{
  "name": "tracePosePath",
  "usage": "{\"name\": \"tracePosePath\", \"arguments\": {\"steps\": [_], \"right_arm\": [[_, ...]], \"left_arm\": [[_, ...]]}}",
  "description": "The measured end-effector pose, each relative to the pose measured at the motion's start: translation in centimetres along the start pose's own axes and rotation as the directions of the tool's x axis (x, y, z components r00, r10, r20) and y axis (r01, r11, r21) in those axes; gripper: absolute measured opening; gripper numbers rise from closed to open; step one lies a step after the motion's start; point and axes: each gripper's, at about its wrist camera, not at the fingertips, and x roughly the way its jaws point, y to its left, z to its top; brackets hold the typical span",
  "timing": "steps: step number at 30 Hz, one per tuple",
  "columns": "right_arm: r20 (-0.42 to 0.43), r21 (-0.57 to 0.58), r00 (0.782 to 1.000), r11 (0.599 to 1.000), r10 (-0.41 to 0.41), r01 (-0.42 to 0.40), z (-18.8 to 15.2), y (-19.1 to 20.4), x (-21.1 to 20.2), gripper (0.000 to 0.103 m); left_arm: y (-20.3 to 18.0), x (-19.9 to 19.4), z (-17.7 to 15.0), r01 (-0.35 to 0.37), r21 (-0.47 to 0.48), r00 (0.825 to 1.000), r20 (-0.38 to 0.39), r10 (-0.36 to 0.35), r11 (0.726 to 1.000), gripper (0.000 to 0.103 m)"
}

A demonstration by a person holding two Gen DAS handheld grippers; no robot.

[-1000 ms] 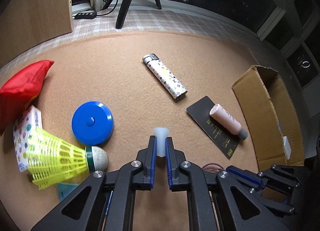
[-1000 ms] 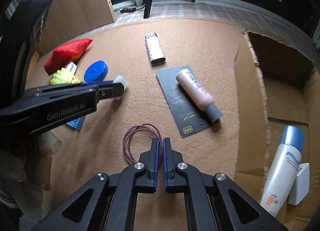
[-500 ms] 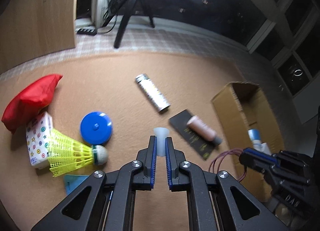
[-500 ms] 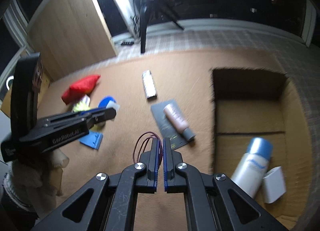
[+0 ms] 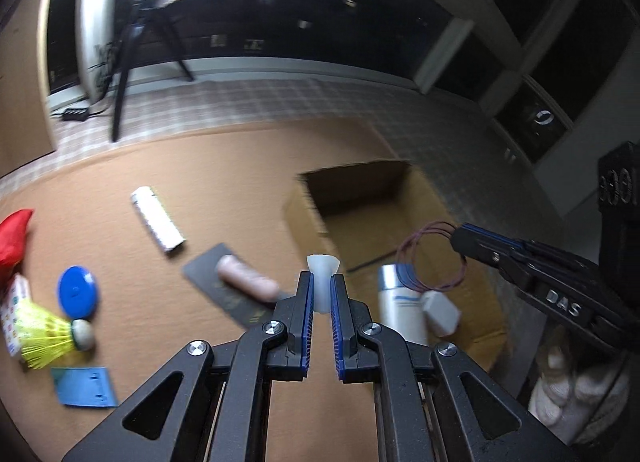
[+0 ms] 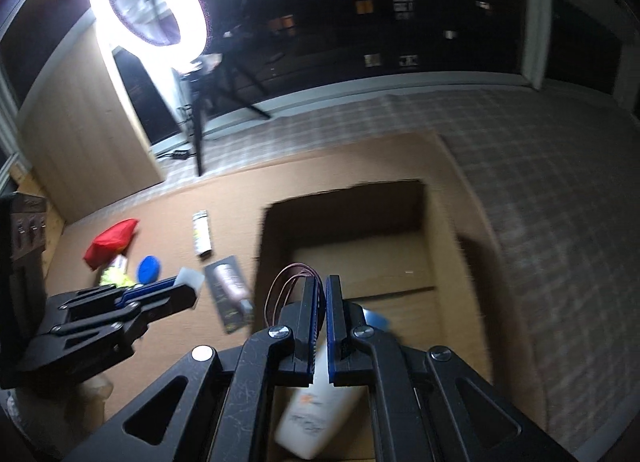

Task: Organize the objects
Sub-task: 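Carry the purple cable into the box and open the right tool, then withdraw the right tool from the box toward the blue tape measure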

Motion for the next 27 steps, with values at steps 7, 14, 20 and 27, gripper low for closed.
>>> {"name": "tracePosePath", "arguments": {"steps": [7, 14, 20, 27], "right_arm": [[-0.009, 0.04, 0.999, 0.998, -0.038, 0.038, -0.8, -3.0, 0.0, 0.004], [-0.013, 0.058, 0.998, 0.997, -0.056, 0.056, -1.1, -4.0, -0.2, 0.008], [0.002, 0.071, 0.998, 0.996, -0.062, 0.062, -1.2, -4.1, -0.6, 0.052], [0.006, 0.057, 0.999, 0.997, -0.046, 0.045, -1.1, -3.0, -0.7, 0.052]], "left_arm": [[-4.1, 2.2, -0.1, 0.034, 0.059, 0.999, -0.035, -0.032, 0.998, 0.009], [-5.9, 3.3, -0.1, 0.055, 0.078, 0.997, -0.057, -0.05, 0.995, 0.022], [-6.2, 3.1, -0.2, 0.057, 0.085, 0.997, -0.054, -0.053, 0.995, 0.037], [-5.1, 2.0, -0.3, 0.04, 0.074, 0.999, -0.037, -0.037, 0.996, 0.037]]}}
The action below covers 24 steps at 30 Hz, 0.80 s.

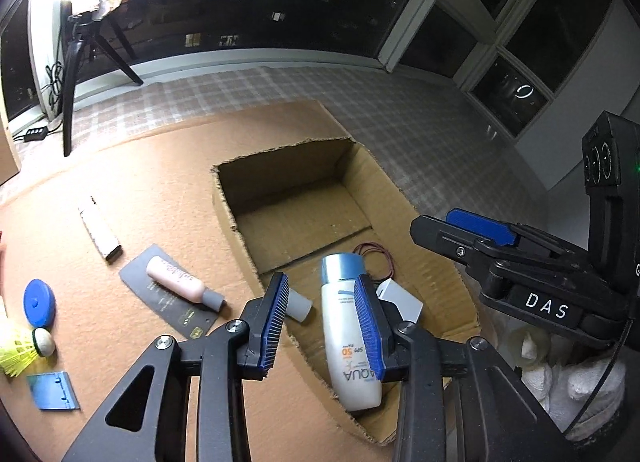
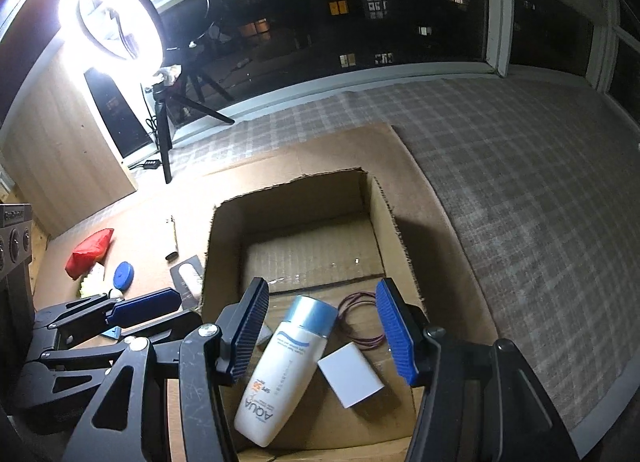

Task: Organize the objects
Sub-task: 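Withdraw the right tool from the box toward the blue tape measure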

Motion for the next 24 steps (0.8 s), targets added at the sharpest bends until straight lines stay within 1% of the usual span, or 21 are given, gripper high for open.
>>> {"name": "tracePosePath", "arguments": {"steps": [7, 11, 20, 24], "right_arm": [[-0.006, -0.016, 0.999, 0.999, 0.033, -0.033, -0.1, 1.9, 0.1, 0.052], [-0.016, -0.041, 0.998, 0.997, 0.062, -0.062, -0.3, 3.7, 0.5, 0.053], [-0.042, -0.098, 0.993, 0.989, 0.108, -0.112, -1.1, 8.5, 1.7, 0.053], [-0.018, -0.123, 0.992, 0.984, 0.127, -0.128, -1.6, 10.6, 2.0, 0.052]], "left_arm": [[2.3, -1.7, -0.8, -0.024, -0.041, 1.0, 0.016, 0.025, 0.999, 0.037], [4.1, -2.9, -1.5, -0.05, -0.066, 0.998, 0.022, 0.051, 0.997, 0.037], [10.4, -6.5, -4.3, -0.109, -0.172, 0.993, 0.031, 0.116, 0.979, 0.037], [13.8, -8.4, -6.3, -0.136, -0.229, 0.989, 0.032, 0.147, 0.964, 0.037]]}}
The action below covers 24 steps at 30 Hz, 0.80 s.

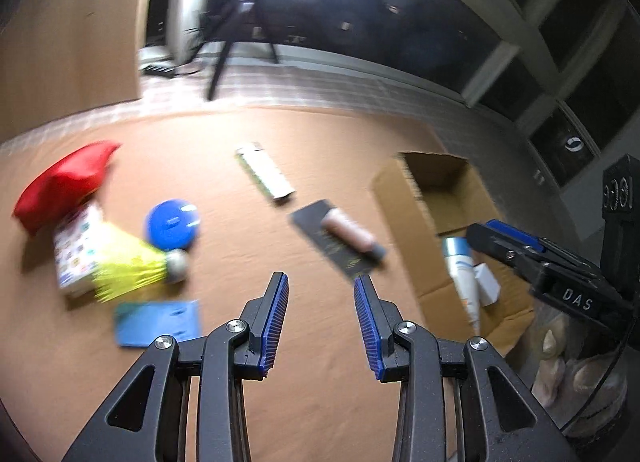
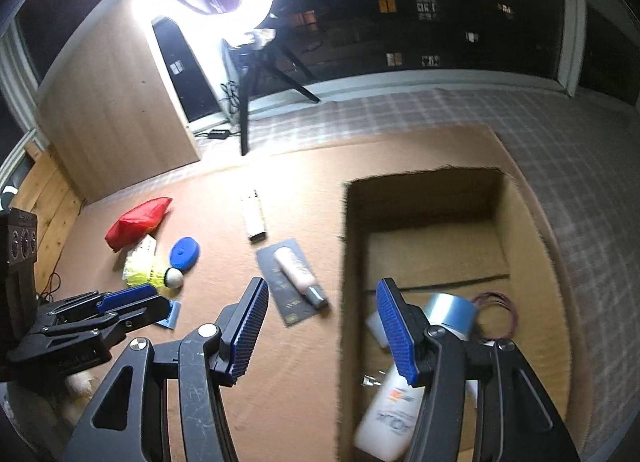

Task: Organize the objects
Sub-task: 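Withdraw the right tool from the box toward the blue tape measure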

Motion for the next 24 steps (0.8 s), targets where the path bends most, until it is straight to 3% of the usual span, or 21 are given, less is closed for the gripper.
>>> {"name": "tracePosePath", "arguments": {"steps": [6, 8, 10, 12, 24], "right_arm": [[-0.006, -0.022, 0.999, 0.999, 0.037, -0.037, -0.3, 2.5, 1.0, 0.053], [-0.019, -0.025, 0.998, 0.998, 0.061, -0.062, -0.3, 3.2, 1.5, 0.056], [-0.041, -0.026, 0.996, 0.997, 0.074, -0.075, -0.4, 3.7, 2.0, 0.066], [-0.064, -0.019, 0.994, 0.996, 0.089, -0.09, -0.6, 4.2, 2.5, 0.066], [-0.146, -0.053, 0.98, 0.988, 0.136, -0.145, 0.8, 8.3, 5.9, 0.066]], "left_arm": [[6.1, -2.0, -1.7, -0.052, -0.085, 0.999, 0.002, 0.052, 0.995, 0.037], [7.6, -2.4, -2.2, -0.066, -0.105, 0.998, 0.0, 0.066, 0.992, 0.037], [9.3, -2.7, -2.7, -0.082, -0.129, 0.997, -0.001, 0.083, 0.988, 0.037], [10.8, -3.0, -3.2, -0.095, -0.153, 0.995, -0.005, 0.096, 0.984, 0.037], [14.4, -4.5, -5.4, -0.12, -0.199, 0.993, -0.017, 0.119, 0.973, 0.037]]}}
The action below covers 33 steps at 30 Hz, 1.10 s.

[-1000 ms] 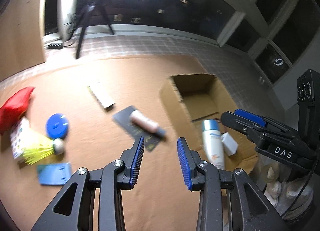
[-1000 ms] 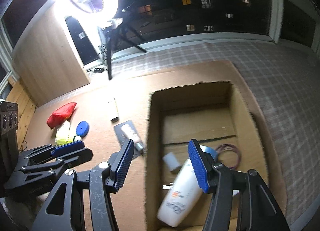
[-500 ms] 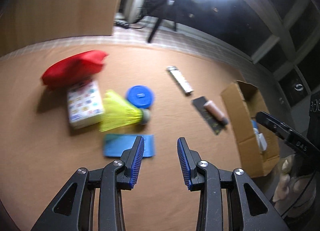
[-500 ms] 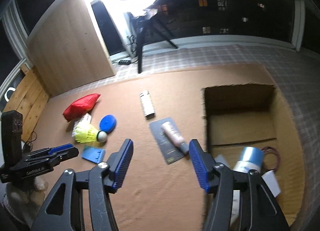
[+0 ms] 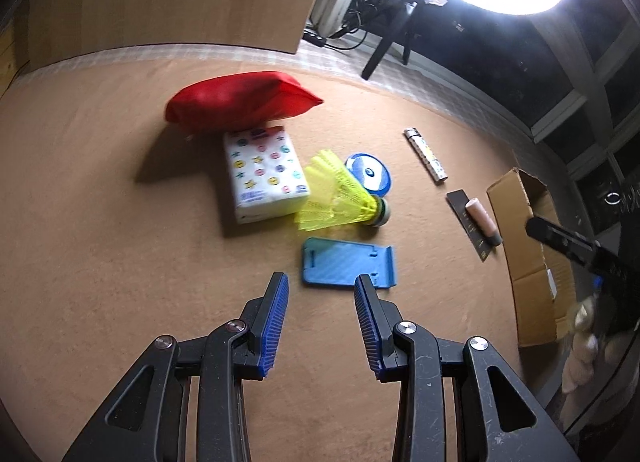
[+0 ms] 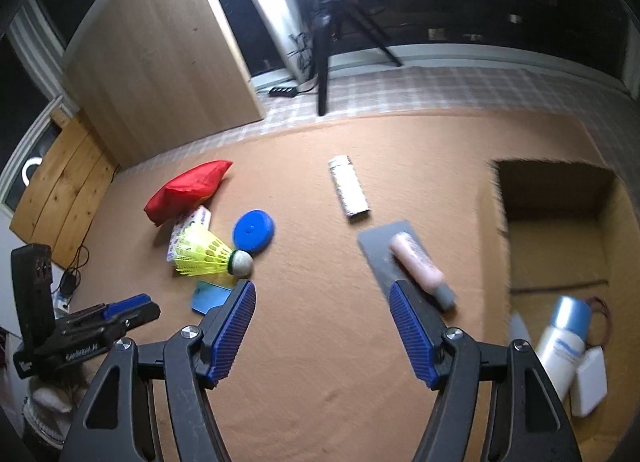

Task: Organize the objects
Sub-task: 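Withdraw the right tool from the box toward the blue tape measure, then close the right tool on the blue round tape measure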

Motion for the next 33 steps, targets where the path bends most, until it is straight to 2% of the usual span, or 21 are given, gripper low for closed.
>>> {"name": "tracePosePath", "arguments": {"steps": [15, 19, 27, 33], "right_arm": [[-0.133, -0.163, 0.991, 0.987, -0.026, 0.004, 5.8, 6.8, 9.9, 0.066], [-0.164, -0.186, 0.986, 0.983, -0.034, 0.003, 6.6, 8.1, 12.1, 0.066], [-0.191, -0.253, 0.975, 0.966, -0.11, 0.059, 7.3, 9.8, 15.4, 0.064], [-0.209, -0.275, 0.967, 0.957, -0.149, 0.088, 7.1, 9.7, 16.7, 0.058]], "left_arm": [[5.1, -4.2, -2.8, -0.036, -0.104, 0.998, 0.04, 0.04, 0.994, 0.037], [6.1, -4.9, -3.4, -0.032, -0.13, 0.998, 0.045, 0.039, 0.991, 0.037], [7.6, -5.7, -4.1, -0.036, -0.162, 0.998, 0.048, 0.044, 0.986, 0.037], [7.6, -5.5, -4.1, -0.032, -0.164, 0.998, 0.044, 0.04, 0.986, 0.037]]}}
